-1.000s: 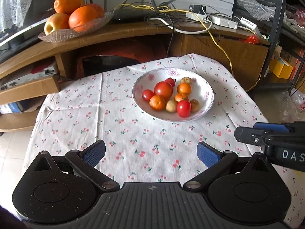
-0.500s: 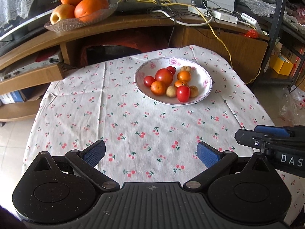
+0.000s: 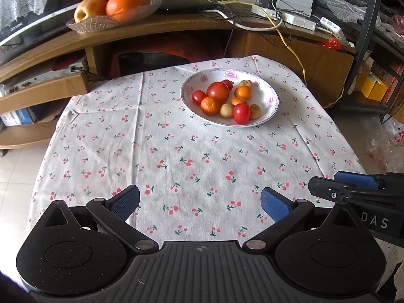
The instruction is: Organize fruits
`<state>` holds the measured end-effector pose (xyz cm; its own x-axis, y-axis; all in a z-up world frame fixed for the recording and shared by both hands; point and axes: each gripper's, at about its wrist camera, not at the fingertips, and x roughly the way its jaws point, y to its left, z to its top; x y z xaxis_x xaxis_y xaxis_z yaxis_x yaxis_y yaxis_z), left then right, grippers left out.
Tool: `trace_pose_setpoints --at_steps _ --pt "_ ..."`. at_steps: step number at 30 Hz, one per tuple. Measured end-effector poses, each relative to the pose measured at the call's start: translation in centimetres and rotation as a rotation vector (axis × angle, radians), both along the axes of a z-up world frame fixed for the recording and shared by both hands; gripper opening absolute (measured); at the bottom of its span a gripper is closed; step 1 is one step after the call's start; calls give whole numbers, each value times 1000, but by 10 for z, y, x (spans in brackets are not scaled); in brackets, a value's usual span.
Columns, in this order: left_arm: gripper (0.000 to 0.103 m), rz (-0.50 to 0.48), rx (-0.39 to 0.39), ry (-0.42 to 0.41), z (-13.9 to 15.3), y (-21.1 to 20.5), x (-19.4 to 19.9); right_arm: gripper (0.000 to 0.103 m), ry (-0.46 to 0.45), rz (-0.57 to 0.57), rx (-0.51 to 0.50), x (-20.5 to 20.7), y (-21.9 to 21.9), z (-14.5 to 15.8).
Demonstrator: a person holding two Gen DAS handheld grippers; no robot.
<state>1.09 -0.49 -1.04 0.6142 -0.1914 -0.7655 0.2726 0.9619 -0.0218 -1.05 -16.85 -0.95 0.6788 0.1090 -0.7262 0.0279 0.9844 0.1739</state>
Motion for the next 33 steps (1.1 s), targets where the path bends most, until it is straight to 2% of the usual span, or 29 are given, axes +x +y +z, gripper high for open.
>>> trace_pose_setpoints --at_steps 22,29,33 --pt "103 36 33 20 -5 -1 -1 39 3 29 11 -8 8 0" --pt "103 41 68 -3 -2 -3 -2 39 5 34 12 -7 9 -1" --pt "103 50 55 28 -6 -1 0 39 8 37 13 -7 10 -2"
